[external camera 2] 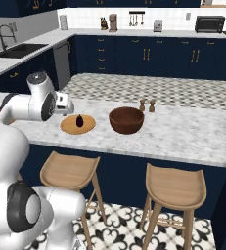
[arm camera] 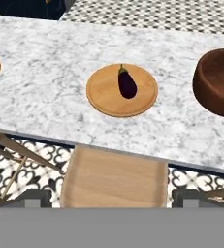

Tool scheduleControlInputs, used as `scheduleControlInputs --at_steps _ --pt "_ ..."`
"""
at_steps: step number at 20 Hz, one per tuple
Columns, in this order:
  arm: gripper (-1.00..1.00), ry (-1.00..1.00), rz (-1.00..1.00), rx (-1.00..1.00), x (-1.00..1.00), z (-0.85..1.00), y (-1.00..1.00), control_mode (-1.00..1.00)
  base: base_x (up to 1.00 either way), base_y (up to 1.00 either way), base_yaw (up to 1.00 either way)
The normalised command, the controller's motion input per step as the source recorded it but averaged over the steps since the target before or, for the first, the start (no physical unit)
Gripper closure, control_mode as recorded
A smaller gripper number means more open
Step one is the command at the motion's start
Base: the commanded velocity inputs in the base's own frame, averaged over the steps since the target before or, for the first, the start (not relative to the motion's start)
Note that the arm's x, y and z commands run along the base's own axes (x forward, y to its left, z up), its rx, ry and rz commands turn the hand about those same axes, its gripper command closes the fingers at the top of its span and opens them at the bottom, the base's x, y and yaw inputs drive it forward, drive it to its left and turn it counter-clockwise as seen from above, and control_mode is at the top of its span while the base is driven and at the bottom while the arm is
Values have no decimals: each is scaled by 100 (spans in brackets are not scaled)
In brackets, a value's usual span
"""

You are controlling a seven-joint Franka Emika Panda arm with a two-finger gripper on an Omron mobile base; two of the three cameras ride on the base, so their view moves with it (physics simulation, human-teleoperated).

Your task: Pick the chicken drumstick and eggplant from their plates and place them in the bowl. Then put the bowl in the fridge.

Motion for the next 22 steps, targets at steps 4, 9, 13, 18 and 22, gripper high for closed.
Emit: scheduleControlInputs --at_steps 4,9,13,18,22 --pt "-100 0 16 0 68 -12 1 -100 0 0 0" --pt "-100 9 14 -2 72 -21 0 -100 0 0 0" --pt "-100 21 3 -9 75 -29 0 -100 0 0 0" --pt "-100 17 1 -6 73 -34 8 -100 0 0 0" --pt "-100 5 3 -3 49 -50 5 -100 0 0 0"
